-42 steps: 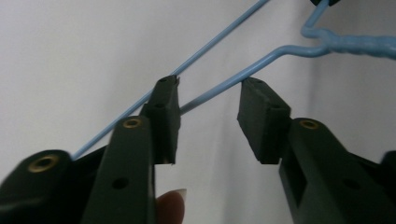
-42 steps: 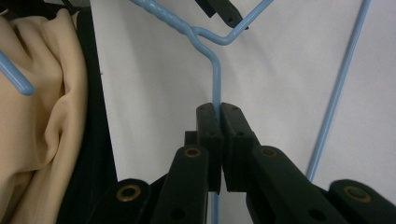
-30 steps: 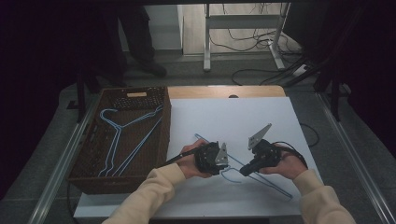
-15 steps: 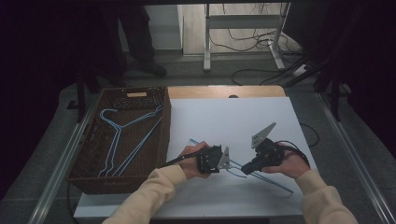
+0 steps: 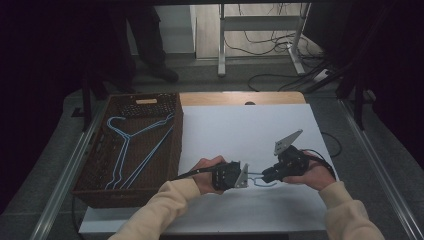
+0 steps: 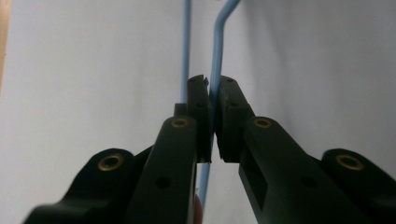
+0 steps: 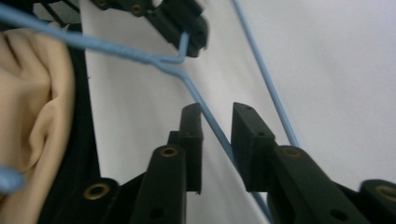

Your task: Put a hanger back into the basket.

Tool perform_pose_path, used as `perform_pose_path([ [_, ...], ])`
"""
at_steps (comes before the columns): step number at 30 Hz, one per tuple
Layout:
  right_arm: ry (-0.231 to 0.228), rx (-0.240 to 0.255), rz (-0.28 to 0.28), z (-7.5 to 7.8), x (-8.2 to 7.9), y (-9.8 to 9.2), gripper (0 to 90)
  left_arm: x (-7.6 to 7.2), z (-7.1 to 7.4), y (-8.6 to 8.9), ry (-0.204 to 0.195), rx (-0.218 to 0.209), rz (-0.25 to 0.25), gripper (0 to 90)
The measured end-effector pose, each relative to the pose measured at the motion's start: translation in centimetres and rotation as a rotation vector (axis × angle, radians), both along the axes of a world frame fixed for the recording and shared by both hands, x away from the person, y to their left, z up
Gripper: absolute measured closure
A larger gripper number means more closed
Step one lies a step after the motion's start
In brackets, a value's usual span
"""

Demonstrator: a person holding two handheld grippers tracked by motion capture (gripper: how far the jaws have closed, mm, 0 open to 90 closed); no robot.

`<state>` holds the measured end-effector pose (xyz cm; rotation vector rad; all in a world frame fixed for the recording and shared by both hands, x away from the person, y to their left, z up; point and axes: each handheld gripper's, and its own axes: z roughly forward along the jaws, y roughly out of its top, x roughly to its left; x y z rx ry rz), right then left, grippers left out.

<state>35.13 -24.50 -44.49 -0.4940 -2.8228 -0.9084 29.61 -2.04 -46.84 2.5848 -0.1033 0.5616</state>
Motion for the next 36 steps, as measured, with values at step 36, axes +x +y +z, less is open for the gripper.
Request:
perform_pose_path([
  [36,-0.191,0.297,-0.352,1.7,-4.1,-6.6,47.7,1.7,4.2,3.6,0.263,-0.305,0.212,87.1],
])
